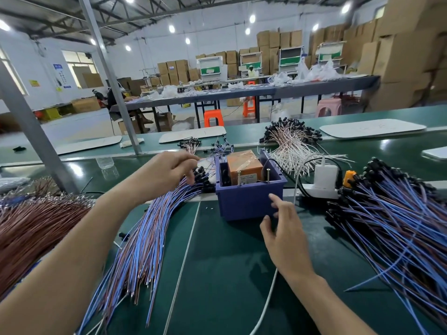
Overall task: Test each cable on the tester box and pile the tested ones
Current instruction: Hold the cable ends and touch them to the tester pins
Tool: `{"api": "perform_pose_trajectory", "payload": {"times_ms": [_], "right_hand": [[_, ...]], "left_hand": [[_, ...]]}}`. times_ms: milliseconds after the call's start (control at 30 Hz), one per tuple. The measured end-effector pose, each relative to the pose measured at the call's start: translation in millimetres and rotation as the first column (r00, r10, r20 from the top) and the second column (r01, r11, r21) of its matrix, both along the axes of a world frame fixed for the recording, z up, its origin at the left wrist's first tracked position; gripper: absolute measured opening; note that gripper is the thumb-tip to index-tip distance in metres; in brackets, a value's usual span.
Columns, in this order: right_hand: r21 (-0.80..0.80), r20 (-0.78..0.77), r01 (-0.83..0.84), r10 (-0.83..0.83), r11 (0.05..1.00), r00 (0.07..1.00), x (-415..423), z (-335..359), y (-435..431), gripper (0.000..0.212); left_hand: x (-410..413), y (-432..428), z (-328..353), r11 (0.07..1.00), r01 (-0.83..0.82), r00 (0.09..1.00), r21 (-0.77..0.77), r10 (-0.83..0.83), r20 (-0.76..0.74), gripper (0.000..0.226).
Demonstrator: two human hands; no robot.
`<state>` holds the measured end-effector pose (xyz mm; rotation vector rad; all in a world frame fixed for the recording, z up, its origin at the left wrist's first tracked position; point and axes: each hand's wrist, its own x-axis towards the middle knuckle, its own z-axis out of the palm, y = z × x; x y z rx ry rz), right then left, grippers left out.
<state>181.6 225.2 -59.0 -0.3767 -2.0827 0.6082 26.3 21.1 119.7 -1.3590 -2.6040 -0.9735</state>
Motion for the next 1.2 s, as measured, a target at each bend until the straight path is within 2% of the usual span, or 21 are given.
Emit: {"api": "perform_pose_trajectory", "payload": {"times_ms": [100, 167, 233, 367, 433, 533, 600, 667, 733, 800, 867, 933, 1000, 1067, 1200], "right_hand": [[-0.008, -0.139, 0.057, -0.058, 0.998, 0.989, 3.2, 1.2, -3.6, 0.066], [0.007, -0.17, 0.095, -0.092, 0.995, 0.981, 6.2, 2.7, -5.0, 0.077], [-0.002, -0.175, 0.095, -0.094, 0.995, 0.98, 9.6, 3.8, -5.1, 0.078], [-0.074, -0.151, -0.002, -0.009, 0.997, 0.988, 11.8, 1.2, -2.7, 0.042], [-0.129, -0.139, 0.045, -0.063, 0.991, 0.988, 10.7, -1.8, 0.0, 0.028], [-0.455, -0.201, 0.106, -0.218, 0.884, 0.955, 9.8, 0.9, 8.0, 0.02], [-0.644, -0.25, 0.064, -0.289, 0.762, 0.924, 10.9, 4.3, 15.1, 0.022], [-0.745, -0.3, -0.031, -0.293, 0.666, 0.908, 13.8, 6.0, 18.5, 0.021], [-0.802, -0.375, -0.175, -0.253, 0.571, 0.892, 17.2, 8.2, 18.2, 0.034], [-0.833, -0.427, -0.298, -0.198, 0.467, 0.882, 19.4, 10.3, 19.3, 0.056], [-0.84, -0.429, -0.358, -0.095, 0.407, 0.898, 20.5, 10.3, 20.0, 0.071], [-0.81, -0.432, -0.387, -0.002, 0.441, 0.902, 20.7, 8.1, 17.3, 0.071], [-0.756, -0.441, -0.39, 0.031, 0.526, 0.897, 17.6, 4.6, 12.9, 0.054], [-0.696, -0.437, -0.385, 0.068, 0.605, 0.897, 13.2, 2.8, 9.1, 0.035], [-0.583, -0.32, -0.427, 0.287, 0.691, 0.903, 12.0, -4.7, 8.2, 0.033]], "left_hand": [[32.1, 15.1, 9.5, 0.98, 0.114, 0.988, -0.161, -0.129, -0.089, 0.018], [51.6, 26.3, 4.4, 0.953, 0.119, 0.969, -0.277, -0.172, -0.175, 0.023], [67.2, 35.7, -4.9, 0.929, 0.118, 0.958, -0.351, -0.2, -0.208, 0.024], [93.2, 46.3, -20.1, 0.909, 0.219, 0.933, -0.354, -0.301, -0.196, 0.024], [98.5, 50.4, -24.6, 0.893, 0.228, 0.913, -0.388, -0.335, -0.233, 0.024], [88.3, 53.3, -36.4, 0.88, 0.072, 0.834, -0.47, -0.312, -0.456, 0.028], [78.9, 49.0, -43.0, 0.899, 0.005, 0.759, -0.437, -0.288, -0.584, 0.026], [73.0, 43.2, -48.3, 0.927, -0.026, 0.65, -0.374, -0.269, -0.711, 0.016], [67.0, 38.2, -55.0, 0.953, -0.102, 0.584, -0.286, -0.175, -0.792, 0.024], [63.6, 36.9, -66.4, 0.989, -0.092, 0.58, -0.119, -0.044, -0.814, 0.031], [71.7, 40.6, -79.9, 0.995, -0.007, 0.621, 0.1, 0.083, -0.779, 0.027], [84.4, 48.0, -96.8, 0.945, 0.09, 0.693, 0.316, 0.168, -0.701, 0.017], [96.1, 58.9, -116.1, 0.888, 0.153, 0.741, 0.434, 0.188, -0.645, 0.016], [102.2, 71.5, -135.0, 0.878, 0.173, 0.761, 0.446, 0.168, -0.627, 0.016], [103.3, 91.9, -159.5, 0.883, 0.186, 0.791, 0.43, 0.125, -0.599, 0.018]]}}
